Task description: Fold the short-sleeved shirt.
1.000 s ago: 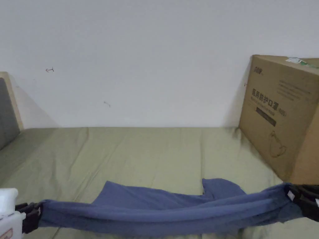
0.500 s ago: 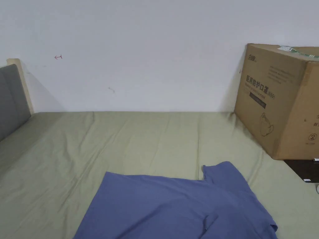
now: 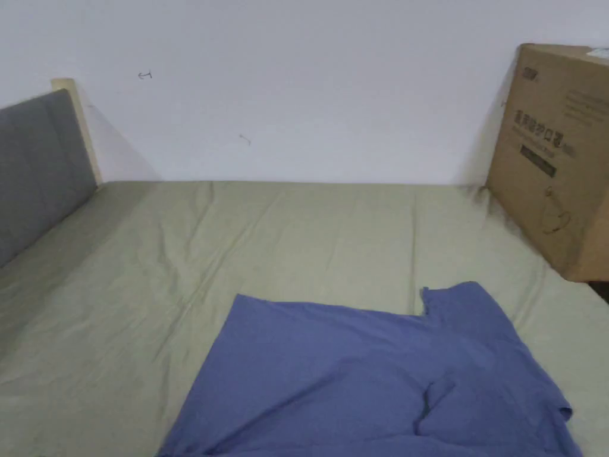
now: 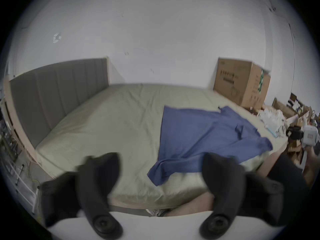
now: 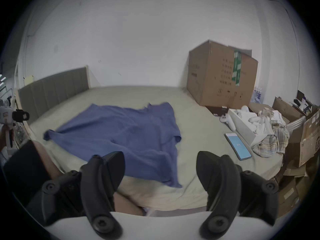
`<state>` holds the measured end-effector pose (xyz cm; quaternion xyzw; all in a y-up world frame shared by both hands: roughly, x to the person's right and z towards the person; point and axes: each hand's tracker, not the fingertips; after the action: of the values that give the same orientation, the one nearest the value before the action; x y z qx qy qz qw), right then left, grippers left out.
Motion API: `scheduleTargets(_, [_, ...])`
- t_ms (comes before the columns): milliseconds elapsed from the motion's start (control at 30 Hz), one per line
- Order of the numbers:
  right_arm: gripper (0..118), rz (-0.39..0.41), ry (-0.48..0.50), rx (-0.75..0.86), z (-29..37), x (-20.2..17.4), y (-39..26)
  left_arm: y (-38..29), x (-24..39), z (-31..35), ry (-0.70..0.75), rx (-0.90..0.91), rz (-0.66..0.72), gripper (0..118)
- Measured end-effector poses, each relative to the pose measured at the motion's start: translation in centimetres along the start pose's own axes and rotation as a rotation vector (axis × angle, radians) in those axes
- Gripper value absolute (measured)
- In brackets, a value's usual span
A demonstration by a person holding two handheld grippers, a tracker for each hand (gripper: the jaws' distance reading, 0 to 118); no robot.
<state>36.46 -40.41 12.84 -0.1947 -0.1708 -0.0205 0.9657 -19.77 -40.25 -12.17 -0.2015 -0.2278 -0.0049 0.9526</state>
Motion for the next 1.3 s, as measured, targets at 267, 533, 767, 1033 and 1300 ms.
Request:
scheduleTargets(267, [1, 0.012, 0.109, 0.025, 3.4, -4.9, 0.2, -3.9, 1.6, 3.9, 0.071, -0.024, 0.015, 0])
scheduleTargets(533, [1, 0.04, 0.161, 0.017, 2.1, -7.3, 3.3, -3.4, 0.9, -5.3, -0.022, -0.111, -0.06, 0])
scheduleTargets(767, [1, 0.049, 0.183, -0.025, 0.9, -7.7, 3.0, -4.2, -3.1, -16.2, -0.028, -0.374, -0.037, 103])
scheduleTargets(1033, [1, 0.012, 0.142, -0.079, -0.6, -5.7, 1.7, -5.5, -1.0, -14.8, -0.112, -0.355, -0.165, 3])
scheduleTargets(1300, [11, 0.107, 0.004, -0.254, -6.6, -1.2, -2.3, -3.6, 0.1, -12.6, -0.144, -0.281, -0.132, 3])
